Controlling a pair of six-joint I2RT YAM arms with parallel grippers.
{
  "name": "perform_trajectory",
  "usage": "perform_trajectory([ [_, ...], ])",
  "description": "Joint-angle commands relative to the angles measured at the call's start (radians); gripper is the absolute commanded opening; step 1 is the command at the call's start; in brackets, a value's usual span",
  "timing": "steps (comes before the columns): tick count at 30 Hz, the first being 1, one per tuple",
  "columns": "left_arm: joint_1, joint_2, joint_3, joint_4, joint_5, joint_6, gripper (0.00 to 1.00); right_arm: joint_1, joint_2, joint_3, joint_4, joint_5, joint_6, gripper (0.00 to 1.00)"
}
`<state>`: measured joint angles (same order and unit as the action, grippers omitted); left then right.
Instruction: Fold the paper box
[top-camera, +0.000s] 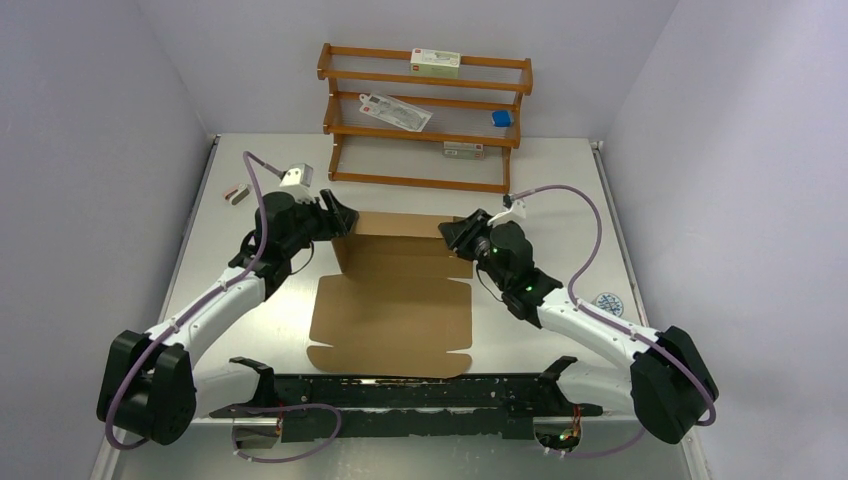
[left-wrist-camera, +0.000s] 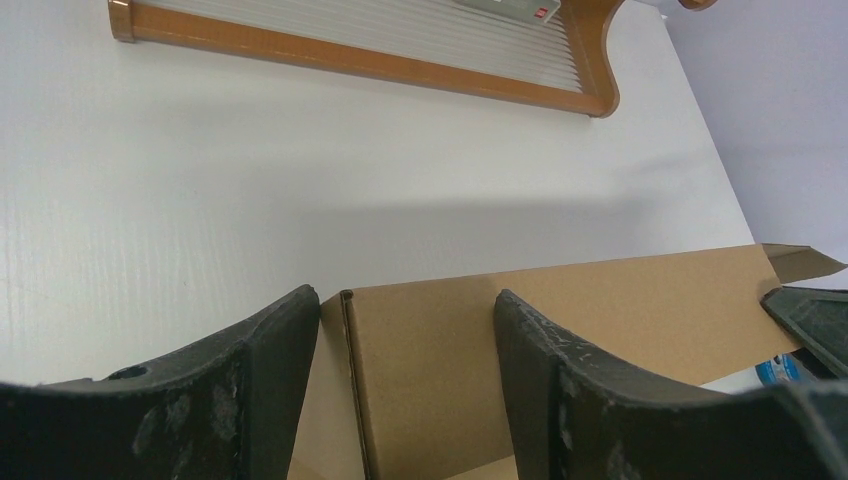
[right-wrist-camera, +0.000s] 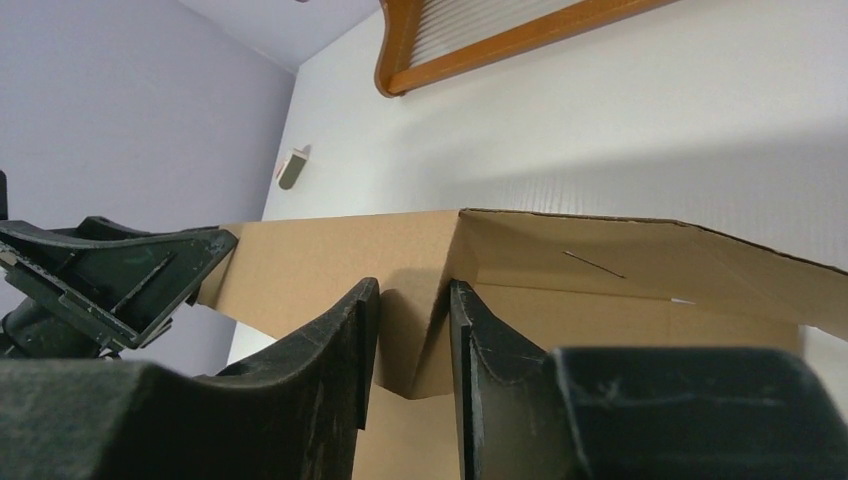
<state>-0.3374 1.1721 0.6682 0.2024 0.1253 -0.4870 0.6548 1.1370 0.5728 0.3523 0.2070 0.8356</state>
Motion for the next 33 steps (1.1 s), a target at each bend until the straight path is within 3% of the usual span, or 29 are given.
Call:
perform_trajectory([
  [1, -0.005, -0.002, -0.015, -0.068, -0.01, 0.006, 0.68, -0.009, 0.007, -0.025, 0.068, -0.033, 0.012, 0.36],
  [10, -0.005, -0.044, 0.025, -0.143, -0.117, 0.03, 0.72, -0.018, -0.1, 0.021, -0.019, -0.03, -0.155, 0.67],
  [16, -0.005, -0.091, 0.084, -0.231, -0.189, 0.057, 0.76, -0.024, -0.231, 0.028, -0.175, 0.081, -0.319, 0.78],
  [22, -0.005, -0.118, 0.144, -0.305, -0.208, 0.074, 0.78, -0.069, -0.299, -0.04, -0.181, 0.209, -0.455, 0.87],
  [28, -0.006, -0.16, 0.196, -0.376, -0.209, 0.091, 0.82, -0.273, -0.213, -0.106, -0.048, -0.081, -0.523, 0.96],
  [33, -0.049, -0.176, 0.243, -0.427, -0.151, 0.116, 0.83, -0.432, -0.137, -0.188, 0.188, -0.353, -0.549, 0.96],
])
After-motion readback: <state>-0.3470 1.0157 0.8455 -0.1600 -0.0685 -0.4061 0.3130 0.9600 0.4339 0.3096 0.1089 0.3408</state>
